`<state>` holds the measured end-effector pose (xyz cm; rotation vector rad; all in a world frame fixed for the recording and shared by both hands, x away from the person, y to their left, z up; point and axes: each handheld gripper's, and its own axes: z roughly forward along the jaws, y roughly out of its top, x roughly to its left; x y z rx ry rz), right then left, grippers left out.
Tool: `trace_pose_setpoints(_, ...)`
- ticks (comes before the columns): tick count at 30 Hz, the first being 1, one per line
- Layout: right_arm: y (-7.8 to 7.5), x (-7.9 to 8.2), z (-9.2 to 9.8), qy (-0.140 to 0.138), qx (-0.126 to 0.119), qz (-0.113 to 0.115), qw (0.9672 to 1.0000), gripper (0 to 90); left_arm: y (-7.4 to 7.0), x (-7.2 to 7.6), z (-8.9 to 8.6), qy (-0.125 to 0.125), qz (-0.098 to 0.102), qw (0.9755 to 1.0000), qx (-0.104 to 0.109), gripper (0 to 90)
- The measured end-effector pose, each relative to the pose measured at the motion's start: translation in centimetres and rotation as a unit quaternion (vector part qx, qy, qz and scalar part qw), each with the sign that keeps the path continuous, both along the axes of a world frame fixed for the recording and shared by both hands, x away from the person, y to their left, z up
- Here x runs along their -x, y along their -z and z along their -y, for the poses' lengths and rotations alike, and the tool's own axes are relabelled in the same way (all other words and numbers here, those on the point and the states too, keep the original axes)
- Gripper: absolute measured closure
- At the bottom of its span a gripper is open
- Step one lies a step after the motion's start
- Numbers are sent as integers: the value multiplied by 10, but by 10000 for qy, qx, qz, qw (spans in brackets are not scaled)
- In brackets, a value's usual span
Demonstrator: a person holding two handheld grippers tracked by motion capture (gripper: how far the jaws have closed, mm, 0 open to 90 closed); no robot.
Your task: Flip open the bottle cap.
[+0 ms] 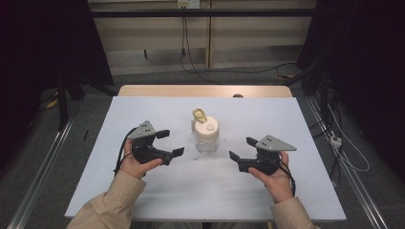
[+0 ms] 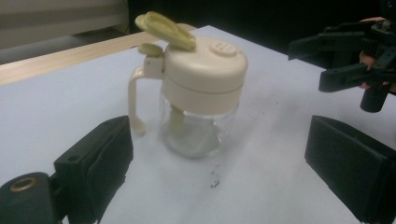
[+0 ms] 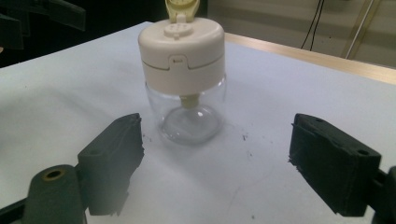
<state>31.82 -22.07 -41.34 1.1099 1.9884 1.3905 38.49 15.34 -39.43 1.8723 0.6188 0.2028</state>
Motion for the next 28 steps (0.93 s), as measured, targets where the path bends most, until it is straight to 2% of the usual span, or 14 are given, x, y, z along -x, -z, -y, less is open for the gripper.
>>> trace_pose_setpoints(5, 9, 9, 8, 38, 23, 2, 10000, 169, 7, 6, -20, -80, 55, 10000, 3, 74)
trace_pose_setpoints(13, 19, 21, 15, 51, 106, -11, 9999, 168, 18, 17, -42, -103, -7, 9999, -125, 75)
trace_pose_setpoints(17, 22, 26, 24, 62, 128, -20, 9999, 166, 23, 21, -53, -217, -77, 9996, -131, 75)
trace_pose_setpoints(23, 29, 31, 40, 238, 34, -60, 9997, 160, 30, 25, -62, -254, -82, 9992, -299, 76)
trace_pose_setpoints(28, 30, 31, 46, 373, -101, -88, 9992, 159, 33, 24, -64, -343, -83, 9986, -394, 76)
